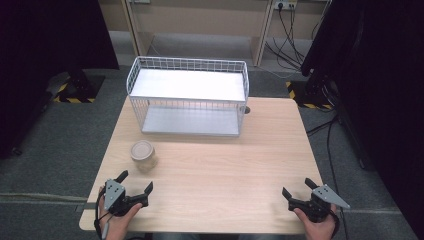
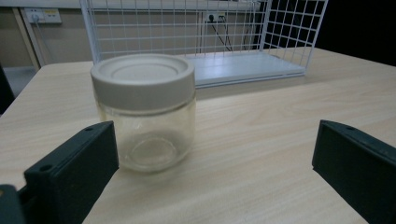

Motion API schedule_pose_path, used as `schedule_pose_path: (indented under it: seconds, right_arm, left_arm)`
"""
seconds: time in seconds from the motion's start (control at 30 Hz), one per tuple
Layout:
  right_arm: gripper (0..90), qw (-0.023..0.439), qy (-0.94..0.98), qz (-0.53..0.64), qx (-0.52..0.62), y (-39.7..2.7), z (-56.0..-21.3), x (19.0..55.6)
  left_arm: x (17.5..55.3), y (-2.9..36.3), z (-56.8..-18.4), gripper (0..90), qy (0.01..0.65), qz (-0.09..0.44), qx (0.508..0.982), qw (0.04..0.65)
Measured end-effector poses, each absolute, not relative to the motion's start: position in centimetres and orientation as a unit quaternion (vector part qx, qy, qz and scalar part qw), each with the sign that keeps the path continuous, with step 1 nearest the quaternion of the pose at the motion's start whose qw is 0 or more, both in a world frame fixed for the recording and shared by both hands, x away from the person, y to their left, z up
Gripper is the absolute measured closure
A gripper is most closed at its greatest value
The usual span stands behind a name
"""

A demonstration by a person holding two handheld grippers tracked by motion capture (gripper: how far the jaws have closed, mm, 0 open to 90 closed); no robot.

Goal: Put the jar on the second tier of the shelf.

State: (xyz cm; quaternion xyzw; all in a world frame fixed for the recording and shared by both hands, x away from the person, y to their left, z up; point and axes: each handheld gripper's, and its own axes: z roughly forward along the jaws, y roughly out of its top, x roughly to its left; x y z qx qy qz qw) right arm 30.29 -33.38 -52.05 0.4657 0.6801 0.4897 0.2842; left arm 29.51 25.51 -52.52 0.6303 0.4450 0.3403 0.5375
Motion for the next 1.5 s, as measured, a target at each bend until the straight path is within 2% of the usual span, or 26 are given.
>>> schedule_pose_path:
  seconds: [0.37, 0.7, 1.1, 1.33, 1.5]
  right_arm:
    - [1.1, 0.286, 0.679, 0.486, 0.469, -33.3, -52.1, 30.3]
    - [1.1, 0.284, 0.678, 0.487, 0.472, -33.4, -52.1, 30.4]
    - [1.1, 0.285, 0.678, 0.487, 0.471, -33.4, -52.1, 30.4]
    - [1.1, 0.284, 0.679, 0.487, 0.471, -33.4, -52.1, 30.4]
    - [1.1, 0.283, 0.678, 0.488, 0.471, -33.4, -52.1, 30.4]
  left_arm:
    - [31.3, 25.9, -52.2, 0.0, 0.445, 0.357, 0.626, 0.532]
    - [35.6, 25.9, -52.4, 0.2, 0.466, 0.370, 0.618, 0.514]
    - [38.4, 25.7, -53.1, 1.1, 0.478, 0.368, 0.619, 0.503]
    - [39.2, 25.5, -53.1, 9.1, 0.481, 0.365, 0.618, 0.503]
    - [39.2, 25.5, -53.1, 10.0, 0.477, 0.367, 0.619, 0.505]
